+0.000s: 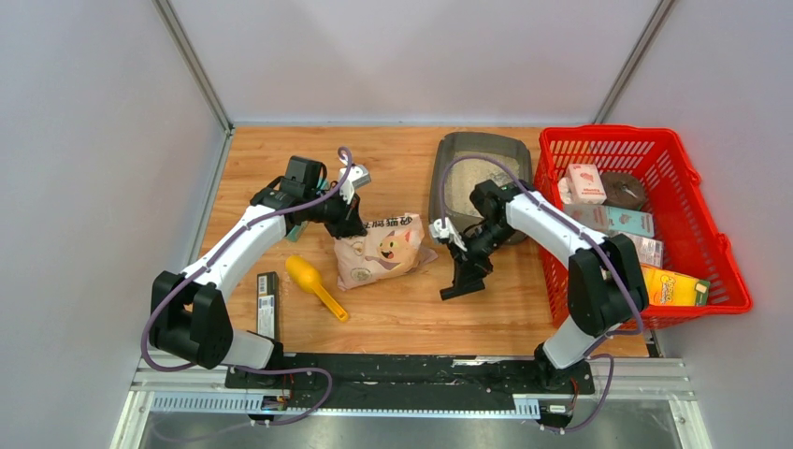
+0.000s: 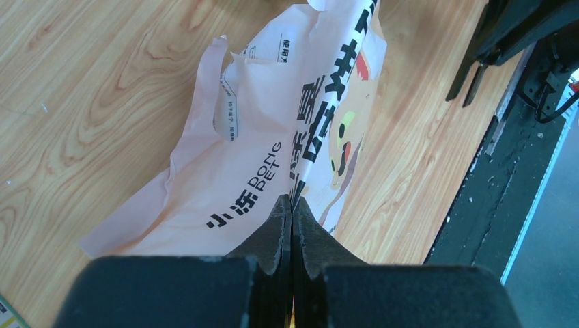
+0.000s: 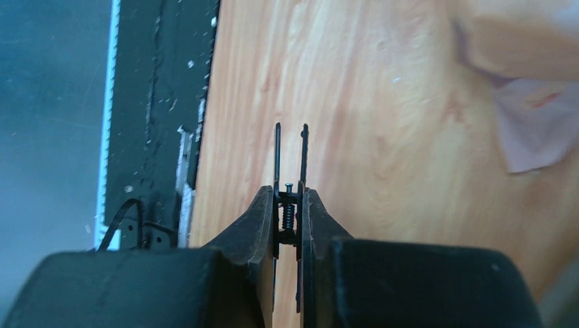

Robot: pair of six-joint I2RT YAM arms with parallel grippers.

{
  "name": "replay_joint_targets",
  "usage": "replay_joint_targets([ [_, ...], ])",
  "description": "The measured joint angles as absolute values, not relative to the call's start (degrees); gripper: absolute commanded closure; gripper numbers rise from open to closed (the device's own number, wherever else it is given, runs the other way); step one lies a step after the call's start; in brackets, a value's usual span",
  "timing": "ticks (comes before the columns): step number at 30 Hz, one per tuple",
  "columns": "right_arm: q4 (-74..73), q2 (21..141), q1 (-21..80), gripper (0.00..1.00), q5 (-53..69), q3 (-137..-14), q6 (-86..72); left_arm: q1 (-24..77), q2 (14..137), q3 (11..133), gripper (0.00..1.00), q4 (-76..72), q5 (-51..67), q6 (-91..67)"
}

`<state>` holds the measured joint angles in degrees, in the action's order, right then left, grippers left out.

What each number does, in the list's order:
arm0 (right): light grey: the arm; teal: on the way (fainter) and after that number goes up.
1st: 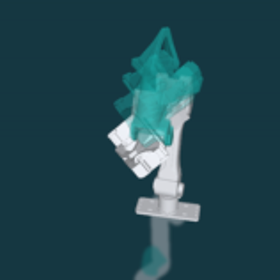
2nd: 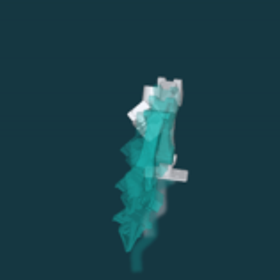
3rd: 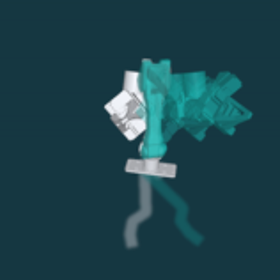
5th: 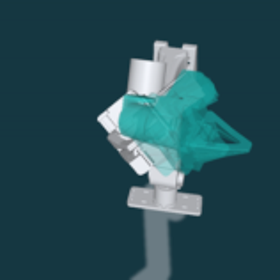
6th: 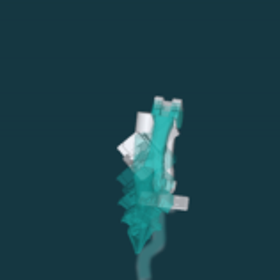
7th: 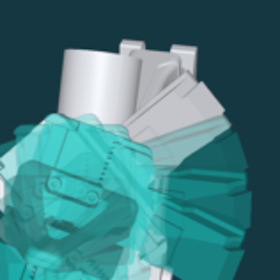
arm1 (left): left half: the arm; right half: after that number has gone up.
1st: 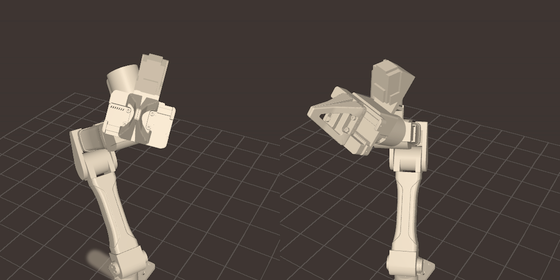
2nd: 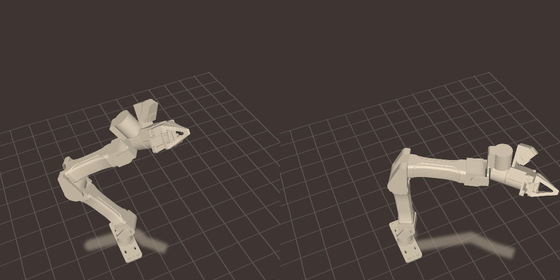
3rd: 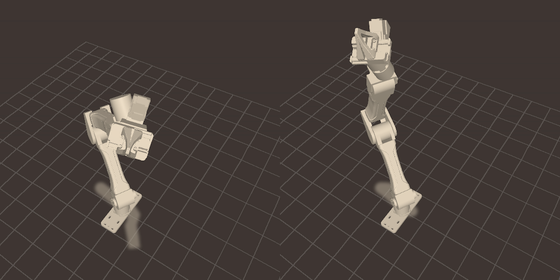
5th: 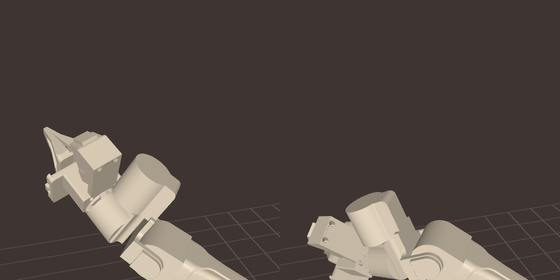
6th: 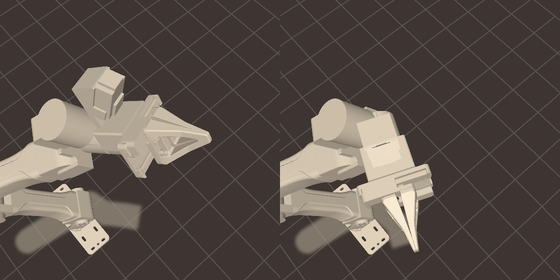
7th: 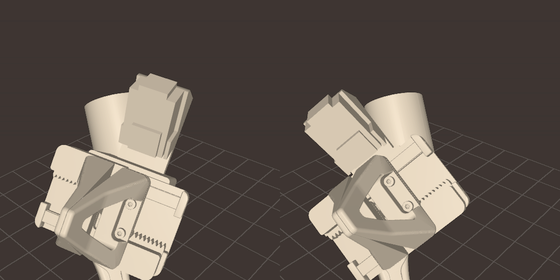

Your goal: Fill the litter box with clean litter

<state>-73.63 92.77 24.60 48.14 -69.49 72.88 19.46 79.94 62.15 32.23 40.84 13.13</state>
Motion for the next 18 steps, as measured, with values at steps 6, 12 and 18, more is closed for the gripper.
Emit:
replay_joint_targets([
  [6,-74.0,93.6,25.2,0.92,48.4,-62.3,72.9,19.5,80.0,62.2,1.0,31.9,40.8,11.9],
  [12,-66.8,93.3,25.5,0.85,49.0,-56.2,66.6,19.5,80.1,62.2,1.0,31.4,40.8,10.8],
  [18,-57.4,92.8,25.4,0.43,48.5,-52.4,58.1,19.5,80.1,62.2,1.0,31.4,40.8,10.5],
])
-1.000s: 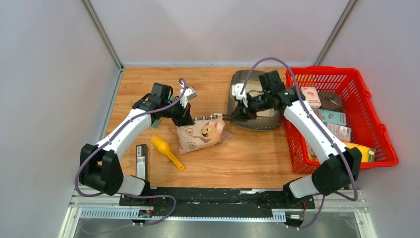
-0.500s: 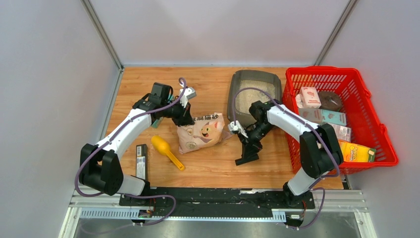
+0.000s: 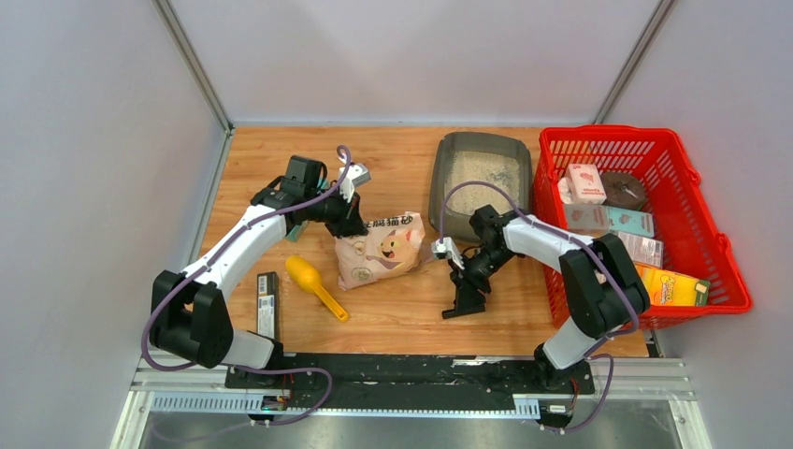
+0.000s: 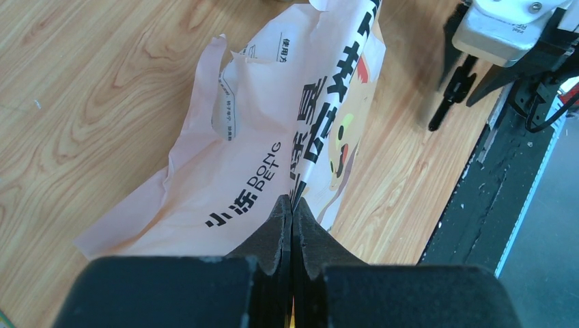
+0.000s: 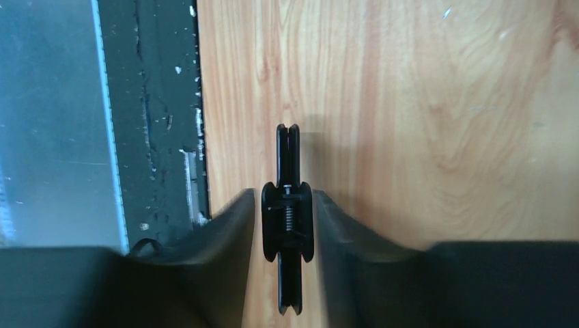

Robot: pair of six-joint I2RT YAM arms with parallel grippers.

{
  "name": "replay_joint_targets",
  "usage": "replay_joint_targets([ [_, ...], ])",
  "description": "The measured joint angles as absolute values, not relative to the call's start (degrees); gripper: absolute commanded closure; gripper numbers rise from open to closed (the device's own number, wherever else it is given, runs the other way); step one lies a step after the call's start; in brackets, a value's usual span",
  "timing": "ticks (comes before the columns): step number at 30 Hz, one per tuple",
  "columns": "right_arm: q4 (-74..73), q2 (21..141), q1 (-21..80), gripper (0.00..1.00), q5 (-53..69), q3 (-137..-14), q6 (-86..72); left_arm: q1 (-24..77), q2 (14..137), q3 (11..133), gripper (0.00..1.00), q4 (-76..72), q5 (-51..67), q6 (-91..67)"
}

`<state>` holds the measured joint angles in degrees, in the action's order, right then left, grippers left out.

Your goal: Fill the litter box with clean litter

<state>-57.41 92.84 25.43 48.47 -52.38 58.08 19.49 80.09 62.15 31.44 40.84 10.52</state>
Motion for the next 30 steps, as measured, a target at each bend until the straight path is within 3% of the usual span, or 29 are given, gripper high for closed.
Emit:
replay_joint_targets([
  [2,-55.5,92.8,25.4,0.33,48.4,-52.5,56.0,19.5,80.1,62.2,1.0,31.5,40.8,10.5],
  [7,-59.2,92.7,24.1,0.29,47.3,-58.5,55.3,19.5,80.1,62.2,1.0,31.4,40.8,10.6],
  [14,-66.9,92.6,19.8,0.25,49.4,-82.8,50.0,19.5,80.0,61.6,1.0,29.8,40.2,9.5],
  [15,-65.0,92.3,19.4,0.25,50.2,-85.6,47.2,19.5,80.0,61.6,0.97,29.8,40.2,9.5],
  [16,-62.6,92.0,19.2,0.24,50.6,-87.0,43.8,19.5,80.0,61.6,0.79,29.8,40.2,9.5],
  [19,-54.2,91.9,19.2,0.22,51.7,-87.9,33.7,19.5,79.8,62.1,0.53,30.0,40.7,10.2],
  [25,-41.9,99.9,19.9,0.21,53.1,-91.1,20.4,16.9,71.1,68.2,0.32,27.8,36.9,6.4],
  [30,-38.1,101.4,21.4,0.2,52.9,-90.2,18.0,6.4,64.0,67.2,0.26,25.5,30.6,-5.3],
])
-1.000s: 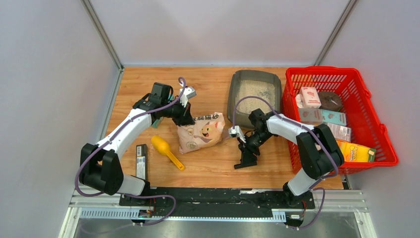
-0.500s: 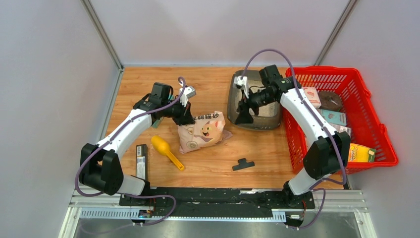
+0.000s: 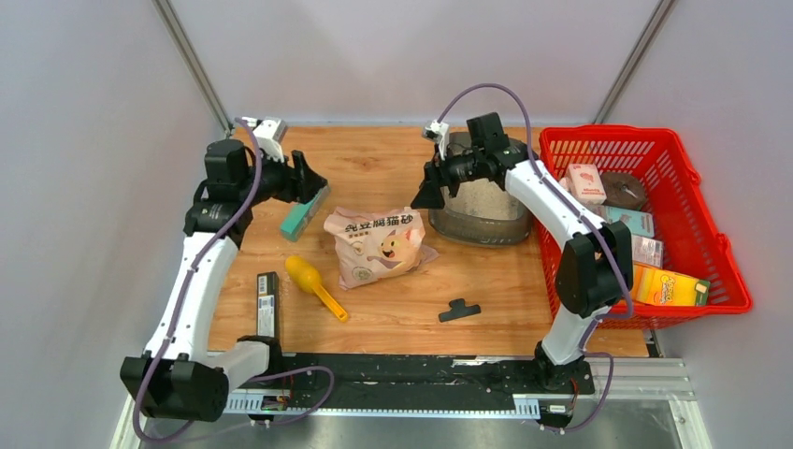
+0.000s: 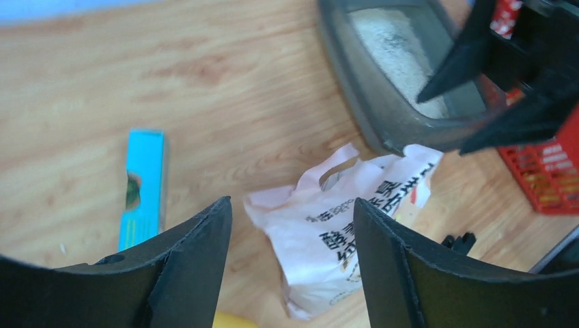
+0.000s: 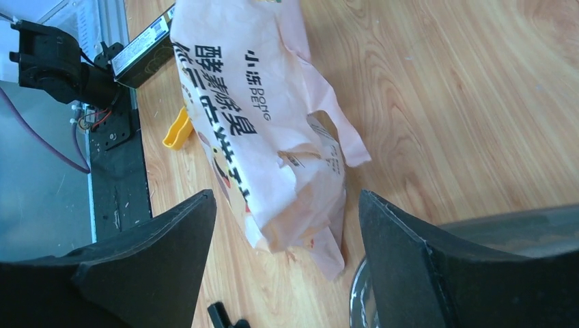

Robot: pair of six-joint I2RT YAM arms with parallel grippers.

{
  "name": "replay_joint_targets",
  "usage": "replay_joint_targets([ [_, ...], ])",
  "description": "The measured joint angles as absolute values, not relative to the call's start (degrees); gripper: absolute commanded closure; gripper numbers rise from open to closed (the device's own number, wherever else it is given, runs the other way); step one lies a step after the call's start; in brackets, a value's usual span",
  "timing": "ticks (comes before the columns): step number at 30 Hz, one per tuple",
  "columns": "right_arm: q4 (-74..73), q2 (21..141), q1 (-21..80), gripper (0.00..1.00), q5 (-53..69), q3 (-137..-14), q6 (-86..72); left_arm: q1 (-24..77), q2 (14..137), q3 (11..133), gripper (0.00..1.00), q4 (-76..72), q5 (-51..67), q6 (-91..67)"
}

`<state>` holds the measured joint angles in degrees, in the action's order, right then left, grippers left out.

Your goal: Fill the litter box with clean litter

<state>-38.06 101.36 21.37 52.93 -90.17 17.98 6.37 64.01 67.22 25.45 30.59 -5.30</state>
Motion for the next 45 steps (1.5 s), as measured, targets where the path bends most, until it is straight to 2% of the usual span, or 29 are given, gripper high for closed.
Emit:
replay_joint_targets([
  [4,-33.7,99.6,23.5,0.2,52.5,-86.8,16.5,2.5,66.2,64.2,0.24,27.0,30.0,-12.1],
  [10,-32.5,96.8,24.6,0.18,51.0,-84.2,16.1,1.0,77.6,63.4,0.23,33.6,33.1,-17.4],
  [17,-31.8,93.8,24.6,0.17,48.7,-81.9,16.4,-0.8,86.8,63.4,0.22,34.4,45.1,-21.9],
  [20,-31.8,93.1,24.6,0.16,48.0,-81.1,16.7,-0.5,90.6,63.4,0.26,31.7,49.7,-25.1],
  [23,-31.8,92.9,24.6,0.16,47.4,-80.6,17.0,0.6,93.7,63.9,0.44,30.0,53.5,-27.6],
  [24,-31.9,92.8,24.6,0.16,47.2,-80.5,17.1,1.0,94.4,64.3,0.58,29.5,54.4,-28.3],
  [26,-31.9,92.8,24.6,0.16,46.5,-80.5,17.5,2.3,95.4,65.4,0.67,27.3,56.1,-30.2],
  [27,-31.9,92.8,24.6,0.16,46.4,-80.5,17.6,2.6,95.4,65.5,0.77,26.5,56.5,-30.9],
  [29,-31.9,92.7,24.6,0.16,45.9,-80.5,18.2,3.0,95.4,66.4,0.87,25.0,56.9,-31.8],
  [30,-31.9,92.6,24.6,0.16,45.7,-80.5,18.4,3.0,95.4,66.7,0.95,24.3,57.0,-32.0],
  [31,-31.9,92.6,24.6,0.16,45.4,-80.5,18.7,3.1,95.4,67.0,0.99,23.7,57.1,-32.3],
  [38,-32.1,93.0,24.3,0.14,43.8,-81.9,18.1,2.7,92.6,66.9,1.0,18.0,58.5,-32.7],
  [45,-29.7,98.6,23.6,0.1,45.6,-89.0,14.8,2.4,78.5,58.7,1.0,7.7,60.1,-31.5],
])
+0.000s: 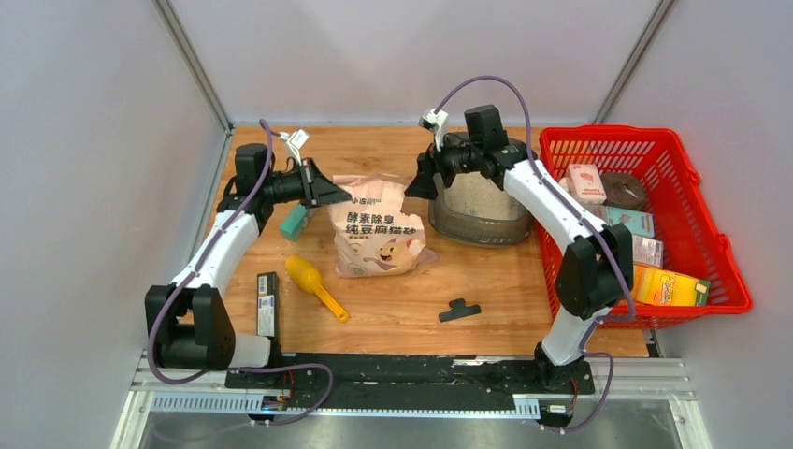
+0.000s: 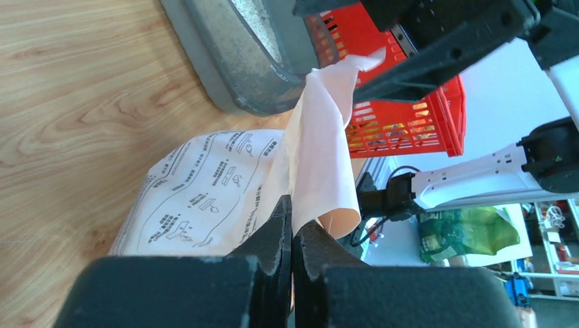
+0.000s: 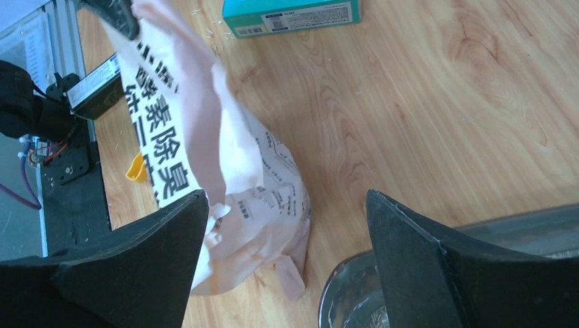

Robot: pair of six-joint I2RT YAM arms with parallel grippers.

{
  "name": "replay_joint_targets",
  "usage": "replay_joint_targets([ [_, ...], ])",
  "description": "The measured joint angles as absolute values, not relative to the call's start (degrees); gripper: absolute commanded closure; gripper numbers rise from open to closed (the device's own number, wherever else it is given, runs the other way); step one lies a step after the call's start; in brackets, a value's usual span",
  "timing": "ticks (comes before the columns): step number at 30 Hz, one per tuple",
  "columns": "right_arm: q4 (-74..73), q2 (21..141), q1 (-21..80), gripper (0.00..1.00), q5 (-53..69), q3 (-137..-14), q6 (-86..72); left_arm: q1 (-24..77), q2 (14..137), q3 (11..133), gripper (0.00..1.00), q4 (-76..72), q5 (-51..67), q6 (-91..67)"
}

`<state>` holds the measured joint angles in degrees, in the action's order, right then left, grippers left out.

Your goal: Fill the litter box with clean litter

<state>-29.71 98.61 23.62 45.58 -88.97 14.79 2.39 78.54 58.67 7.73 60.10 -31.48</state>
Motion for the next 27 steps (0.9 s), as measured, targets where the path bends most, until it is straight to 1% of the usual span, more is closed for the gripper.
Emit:
replay_joint_targets([
  [2,-28.8,101.2,23.5,0.07,46.7,-91.1,13.6,2.3,77.2,56.8,1.0,5.7,60.2,-31.4],
  [6,-27.3,105.5,23.5,0.08,51.5,-93.4,11.6,2.0,76.3,54.9,1.0,2.2,60.4,-31.8],
  [8,-27.1,107.2,23.8,0.09,54.0,-94.1,10.7,2.0,75.9,54.4,1.0,1.2,60.3,-31.8],
  [10,-27.1,108.3,24.3,0.14,56.4,-94.4,10.0,2.0,75.4,54.0,1.0,1.0,60.3,-31.8],
  [11,-27.1,108.5,24.7,0.19,57.4,-94.4,9.9,2.0,75.2,53.8,1.0,0.9,60.2,-31.8],
  [12,-27.1,108.7,25.1,0.4,58.1,-94.4,9.7,2.0,75.0,53.8,1.0,0.9,60.1,-31.8],
  [13,-27.1,108.7,25.5,0.52,58.9,-94.4,9.4,2.0,74.9,53.7,0.98,0.9,60.1,-31.8],
  [14,-27.0,108.7,25.8,0.63,59.5,-94.4,9.6,2.0,74.9,53.7,0.82,1.0,60.1,-31.8],
  [15,-26.7,108.7,26.1,0.88,60.4,-94.4,9.1,2.0,74.9,53.7,0.73,1.1,60.1,-31.6],
  [16,-26.1,108.7,26.4,0.95,60.9,-94.3,8.6,2.0,74.9,53.7,0.66,1.3,60.1,-31.0],
  [17,-25.4,108.7,26.6,1.0,61.1,-94.3,8.3,2.0,74.8,54.0,0.55,2.3,60.2,-30.5],
  [20,-25.2,108.6,27.5,1.0,60.8,-94.7,9.1,1.9,74.5,56.1,0.42,7.8,59.9,-24.9],
  [23,-27.5,108.3,28.2,1.0,59.3,-97.2,13.7,1.9,74.0,61.9,0.37,17.2,58.2,-13.8],
  [27,-29.9,105.8,30.1,1.0,57.1,-98.2,19.6,1.9,73.9,74.1,0.37,30.8,56.1,5.3],
])
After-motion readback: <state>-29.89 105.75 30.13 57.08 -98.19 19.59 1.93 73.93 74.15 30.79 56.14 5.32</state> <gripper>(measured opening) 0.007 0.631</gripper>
